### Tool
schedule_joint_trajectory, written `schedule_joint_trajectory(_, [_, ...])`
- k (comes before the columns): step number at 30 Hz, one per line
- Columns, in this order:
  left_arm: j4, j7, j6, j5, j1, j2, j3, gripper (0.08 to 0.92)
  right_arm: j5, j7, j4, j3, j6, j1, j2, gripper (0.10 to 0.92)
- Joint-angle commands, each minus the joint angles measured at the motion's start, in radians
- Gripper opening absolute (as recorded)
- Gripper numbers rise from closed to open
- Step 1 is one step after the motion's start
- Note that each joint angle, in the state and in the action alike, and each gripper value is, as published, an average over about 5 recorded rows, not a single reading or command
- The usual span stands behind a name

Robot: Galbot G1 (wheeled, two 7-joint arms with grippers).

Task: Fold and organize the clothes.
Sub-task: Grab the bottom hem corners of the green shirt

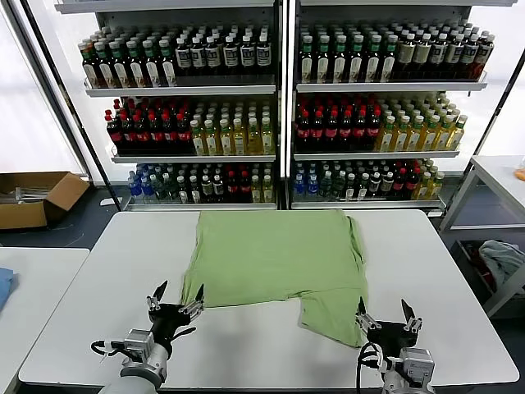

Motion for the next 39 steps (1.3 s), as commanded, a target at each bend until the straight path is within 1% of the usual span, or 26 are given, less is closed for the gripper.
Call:
schedule_joint_trajectory(1, [0.069, 0.005, 0.104, -0.044, -0.046, 0.038, 0.012, 0.823, 0.005, 0.034, -0.03, -0.04, -0.013, -0.003, 0.007, 0.823])
schedule_joint_trajectory(8, [0.094, 0.009, 0.113, -0.067, -0.056, 0.048, 0.009, 0.823, 0.007, 0.067, -0.083, -0.067, -0.013, 0.004, 0.028, 0.823])
schedule_joint_trajectory(24, [0.103, 0.006, 0.104, -0.053, -0.051, 0.032, 0.018, 0.823, 0.004, 0.078, -0.166, -0.081, -0.013, 0.025, 0.058, 0.823])
schedule_joint_trajectory(39, [0.074, 0.007, 0.09, -0.051, -0.034, 0.032, 0.025, 0.823, -0.016, 0.054, -0.211, -0.108, -0.012, 0.035, 0.078, 0.823])
